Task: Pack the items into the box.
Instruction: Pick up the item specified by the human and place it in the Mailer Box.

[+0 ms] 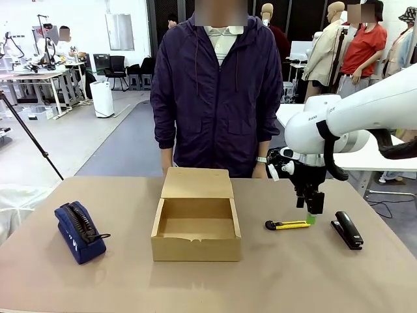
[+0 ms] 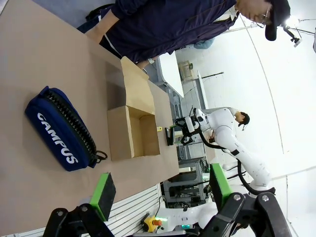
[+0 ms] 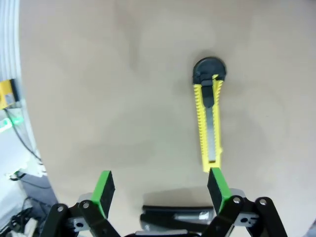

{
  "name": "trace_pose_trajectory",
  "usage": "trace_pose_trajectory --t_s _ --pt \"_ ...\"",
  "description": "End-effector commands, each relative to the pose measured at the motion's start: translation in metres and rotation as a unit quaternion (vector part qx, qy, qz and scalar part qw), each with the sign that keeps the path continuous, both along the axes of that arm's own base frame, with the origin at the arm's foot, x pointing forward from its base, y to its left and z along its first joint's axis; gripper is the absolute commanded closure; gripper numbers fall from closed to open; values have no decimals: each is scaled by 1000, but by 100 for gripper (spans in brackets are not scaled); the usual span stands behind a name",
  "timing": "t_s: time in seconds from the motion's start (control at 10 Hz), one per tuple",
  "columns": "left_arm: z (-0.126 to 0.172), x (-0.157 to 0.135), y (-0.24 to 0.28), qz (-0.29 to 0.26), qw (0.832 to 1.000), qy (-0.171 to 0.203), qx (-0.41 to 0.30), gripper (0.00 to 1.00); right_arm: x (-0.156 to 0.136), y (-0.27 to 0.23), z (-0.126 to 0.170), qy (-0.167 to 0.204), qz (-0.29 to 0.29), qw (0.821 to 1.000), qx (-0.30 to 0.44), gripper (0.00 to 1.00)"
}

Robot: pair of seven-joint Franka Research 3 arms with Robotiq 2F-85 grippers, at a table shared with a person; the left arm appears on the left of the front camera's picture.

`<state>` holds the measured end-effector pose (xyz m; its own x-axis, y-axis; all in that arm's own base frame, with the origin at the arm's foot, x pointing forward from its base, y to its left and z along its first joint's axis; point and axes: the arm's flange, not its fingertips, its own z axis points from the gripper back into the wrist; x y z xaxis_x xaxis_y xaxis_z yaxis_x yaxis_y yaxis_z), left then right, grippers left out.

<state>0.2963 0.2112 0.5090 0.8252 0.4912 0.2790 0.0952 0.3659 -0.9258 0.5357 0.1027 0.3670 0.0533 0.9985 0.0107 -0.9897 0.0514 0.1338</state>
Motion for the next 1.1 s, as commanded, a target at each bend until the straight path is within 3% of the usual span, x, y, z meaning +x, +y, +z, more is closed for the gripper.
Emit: trace_pose_trajectory --t_s 0.0,0.2,0.3,0.4,1.0 --pt "3 1 0 1 1000 -8 -10 0 12 9 -21 -53 42 998 0 0" --pt "3 1 0 1 1000 -8 -10 0 20 10 -37 -101 8 994 -37 0" --pt "3 1 0 1 1000 -8 -10 0 20 13 -44 -107 10 993 -40 0" --pt "3 1 0 1 1000 -8 -10 0 19 16 -49 -87 14 996 -28 0" --pt "3 1 0 1 1000 -8 -10 0 27 17 -73 -79 18 996 -32 0"
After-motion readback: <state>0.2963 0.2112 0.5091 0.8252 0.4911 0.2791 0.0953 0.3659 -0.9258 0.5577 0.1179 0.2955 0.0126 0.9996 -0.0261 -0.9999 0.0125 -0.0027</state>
